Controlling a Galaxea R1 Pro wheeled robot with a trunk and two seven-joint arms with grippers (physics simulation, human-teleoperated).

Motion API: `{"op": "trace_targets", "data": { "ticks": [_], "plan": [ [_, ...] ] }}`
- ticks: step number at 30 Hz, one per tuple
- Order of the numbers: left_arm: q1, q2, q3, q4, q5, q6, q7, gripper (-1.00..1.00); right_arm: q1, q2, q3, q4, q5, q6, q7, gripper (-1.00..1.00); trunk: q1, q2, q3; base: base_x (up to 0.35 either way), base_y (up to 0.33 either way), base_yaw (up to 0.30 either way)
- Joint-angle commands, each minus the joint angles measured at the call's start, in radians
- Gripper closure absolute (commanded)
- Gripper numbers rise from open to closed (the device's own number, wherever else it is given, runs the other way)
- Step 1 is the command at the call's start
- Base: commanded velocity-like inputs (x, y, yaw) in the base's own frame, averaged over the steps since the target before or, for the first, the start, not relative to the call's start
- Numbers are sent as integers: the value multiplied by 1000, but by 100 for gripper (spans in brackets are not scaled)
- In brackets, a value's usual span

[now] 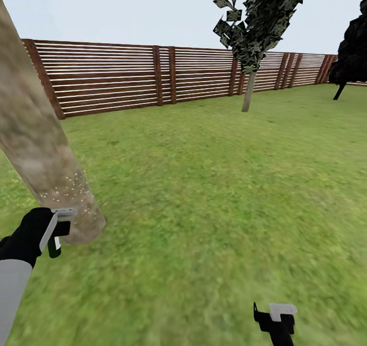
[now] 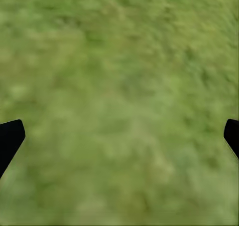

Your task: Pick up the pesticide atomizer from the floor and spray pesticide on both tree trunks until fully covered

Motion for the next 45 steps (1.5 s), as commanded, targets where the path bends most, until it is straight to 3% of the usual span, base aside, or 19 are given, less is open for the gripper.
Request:
{"op": "trace_targets", "data": {
  "ticks": [1,7,10,11,18,22,27,30,31,33,34,35,36,37,38,39,41,43,45],
  "plan": [
    [0,0,0,12,-3,-1,0,100,0,0,0,0,0,0,0,-100,0,0,0,300,-76,4],
    [6,3,3,91,-3,-32,55,100,0,0,0,0,0,0,0,-100,0,0,0,151,-12,11],
    [47,2,6,161,-2,-210,68,100,0,0,0,0,0,0,0,-100,0,0,-3,3,0,190],
    [49,1,6,186,0,-232,74,100,0,0,0,0,0,0,0,-100,0,0,-3,0,0,215],
    [51,-24,6,233,6,-251,77,100,0,-1,0,1,0,0,0,-100,0,0,-4,175,0,42],
    [51,-23,8,343,6,-249,77,100,0,-2,0,0,0,0,0,-100,0,0,-4,275,184,0],
    [52,-30,5,359,11,-250,62,100,0,-2,0,1,0,0,-1,-100,0,0,-4,10,40,0],
    [65,-55,-14,356,3,-293,51,100,-1,0,0,-2,0,1,1,-100,0,0,-4,-301,1,0],
    [66,-55,-24,356,3,-312,27,100,-1,1,12,-4,4,1,8,-100,0,0,-4,-336,0,0],
    [87,-50,-61,352,-6,-331,-95,100,-1,3,73,-49,39,3,62,-100,0,0,-4,-339,0,0],
    [118,-44,-111,344,-48,-386,-221,100,-1,3,100,-159,55,17,118,-100,0,0,-4,-341,0,0],
    [134,-42,-129,352,-120,-509,-315,100,-1,3,107,-240,65,70,203,-100,0,0,-4,-341,0,0],
    [141,-41,-133,355,-184,-571,-383,100,-2,3,109,-274,80,114,272,-100,0,0,-4,-341,0,0],
    [146,-42,-136,355,-260,-617,-481,100,-7,3,110,-296,114,159,356,-100,0,0,-4,-341,0,0],
    [148,-43,-137,349,-306,-641,-558,100,-18,2,110,-304,151,182,414,-100,0,0,-4,-341,0,0],
    [149,-44,-139,344,-352,-686,-655,100,-39,2,110,-309,219,207,491,-100,0,0,-4,-329,0,0],
    [147,-48,-139,341,-407,-756,-770,100,-74,3,109,-313,307,257,594,-100,0,0,-4,-294,0,0],
    [143,-53,-138,338,-472,-786,-880,100,-103,3,109,-353,337,319,713,-100,0,0,-4,-263,0,0],
    [139,-56,-137,335,-522,-794,-926,100,-111,3,109,-416,347,341,827,-100,0,0,-4,-216,0,0]
  ]
}}
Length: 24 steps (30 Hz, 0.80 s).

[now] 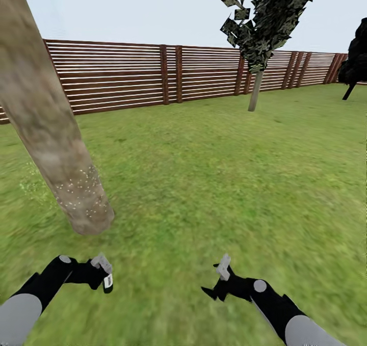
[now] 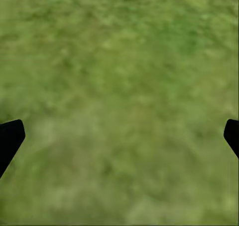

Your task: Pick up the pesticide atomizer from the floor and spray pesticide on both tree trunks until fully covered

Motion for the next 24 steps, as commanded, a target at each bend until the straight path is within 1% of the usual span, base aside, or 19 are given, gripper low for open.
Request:
{"op": "trace_targets", "data": {
  "ticks": [1,2,3,4,5,6,7,8,9,11,13,14,15,16,18,19,20,21,24],
  "plan": [
    [-1,-1,0,-7,-17,-3,-13,100,-2,0,0,-40,4,5,50,-100,0,0,0,-82,0,0],
    [0,-1,-6,-9,-23,-4,-23,100,-2,0,0,-59,4,7,68,-100,0,0,0,-42,0,0],
    [0,-4,-62,-12,-32,-5,-38,100,-3,0,0,-76,4,7,83,-100,0,0,0,-14,0,0],
    [1,-10,-108,-12,-34,-6,-42,100,-3,1,0,-80,4,7,87,-100,0,0,0,-7,0,0],
    [1,-15,-145,-12,-35,-6,-44,100,-3,1,0,-82,4,7,89,-100,0,0,0,-4,0,0],
    [1,-19,-166,-12,-35,-6,-45,100,-3,3,1,-83,4,8,93,-100,0,0,0,-2,0,0],
    [1,-26,-178,-12,-35,-6,-46,100,-3,5,7,-83,5,8,113,-100,0,0,0,0,0,0],
    [1,-38,-184,-12,-36,-6,-46,100,-3,6,27,-84,6,7,161,-100,0,0,0,0,0,0],
    [1,-59,-190,-12,-38,-6,-46,100,-3,7,52,-86,6,6,229,-100,0,0,0,0,0,0],
    [1,-80,-193,-12,-42,-7,-46,100,-3,6,66,-87,7,6,273,-100,0,0,0,0,0,0],
    [1,-99,-194,-13,-43,-7,-46,100,-3,6,71,-101,8,6,286,-100,0,0,0,0,0,0],
    [1,-106,-195,-14,-44,-7,-47,100,-3,5,73,-115,8,6,289,100,0,0,0,0,0,0],
    [2,-116,-195,-14,-44,-7,-48,100,-3,5,74,-123,8,6,290,100,0,0,0,0,0,0],
    [2,-127,-215,-13,-44,-12,-49,100,-3,6,75,-144,8,6,291,100,0,0,0,0,0,0],
    [1,-134,-279,-11,-42,-37,-49,100,-3,6,75,-177,8,6,296,100,0,0,0,0,0,0],
    [1,-136,-303,-12,-40,-47,-56,100,-3,6,75,-189,8,6,305,100,0,0,0,0,0,0],
    [1,-140,-314,-12,-40,-53,-87,100,-3,7,76,-197,8,6,312,100,0,0,0,0,0,0],
    [1,-150,-317,-12,-40,-56,-106,100,-3,7,76,-201,8,6,315,100,0,0,0,0,0,0],
    [1,-175,-319,-12,-40,-95,-119,100,-3,10,77,-225,8,6,316,100,0,0,0,0,0,0]
  ]
}}
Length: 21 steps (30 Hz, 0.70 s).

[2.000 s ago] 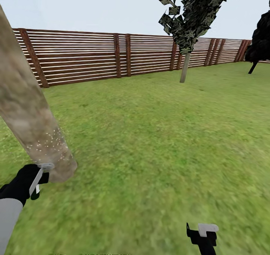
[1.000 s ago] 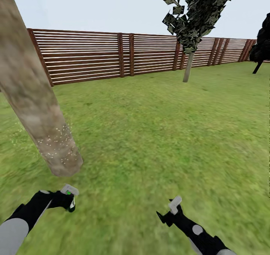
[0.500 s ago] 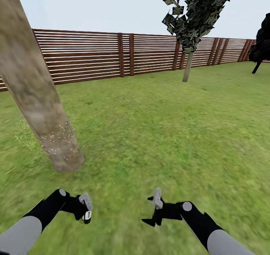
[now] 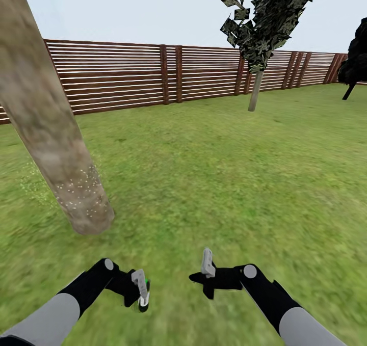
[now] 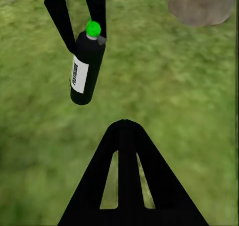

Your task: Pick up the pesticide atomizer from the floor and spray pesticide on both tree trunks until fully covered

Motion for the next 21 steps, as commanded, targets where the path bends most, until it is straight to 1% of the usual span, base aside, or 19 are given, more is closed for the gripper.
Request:
{"op": "trace_targets", "data": {
  "ticks": [1,3,5,7,12,15,17,18,21],
  "plan": [
    [0,-12,0,2,-2,-10,-2,100,0,1,0,-12,0,0,0,100,0,0,0,0,0,0],
    [0,-32,-1,2,-1,-16,-3,100,0,1,0,-19,1,0,0,100,0,0,0,0,0,0],
    [0,-60,-4,0,-2,-17,-4,100,0,1,0,-20,1,0,0,100,0,0,0,0,0,0],
    [0,-80,-8,0,-3,-18,-9,100,0,1,0,-20,1,0,0,100,0,0,0,0,0,0],
    [-5,-100,-11,-2,-4,-20,-25,100,0,1,0,-22,1,0,0,100,0,0,0,0,0,0],
    [-6,-115,-11,-3,-6,-20,-46,100,0,1,0,-22,1,0,0,100,0,0,0,0,0,0],
    [-6,-130,-24,-3,-6,-20,-50,100,0,1,0,-23,1,0,0,100,0,0,0,0,0,0],
    [-7,-135,-37,-3,-6,-20,-51,100,0,1,0,-23,1,0,0,100,0,0,0,0,0,0],
    [-8,-142,-44,-16,-5,-20,-51,100,0,1,0,-23,1,0,0,100,0,0,0,0,0,0]
  ]
}}
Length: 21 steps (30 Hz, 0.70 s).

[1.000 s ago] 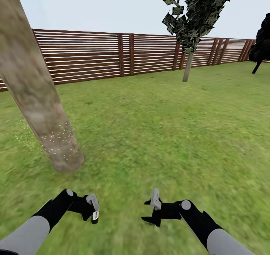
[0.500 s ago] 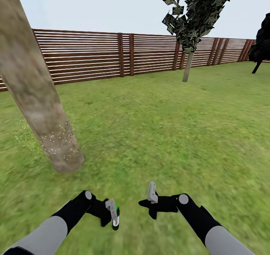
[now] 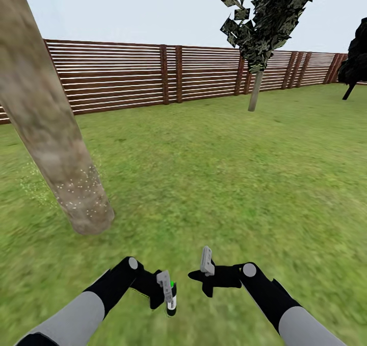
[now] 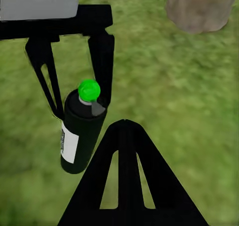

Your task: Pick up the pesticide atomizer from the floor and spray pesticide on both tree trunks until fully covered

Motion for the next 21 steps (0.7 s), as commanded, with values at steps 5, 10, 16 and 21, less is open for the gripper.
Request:
{"op": "trace_targets", "data": {
  "ticks": [5,10,16,21],
  "plan": [
    [0,-2,-1,-49,0,1,0,100,0,-1,0,0,0,0,-1,100,0,0,0,0,0,0],
    [0,-17,-2,-50,0,1,-1,100,0,-1,-1,0,0,0,-1,100,0,0,0,0,0,0],
    [0,-35,-2,-52,-2,1,2,100,0,-1,-1,0,0,0,-1,100,0,0,0,0,0,0],
    [0,-36,-1,-70,2,1,3,100,0,-1,-2,0,0,0,-1,100,0,0,0,0,0,0]
  ]
}}
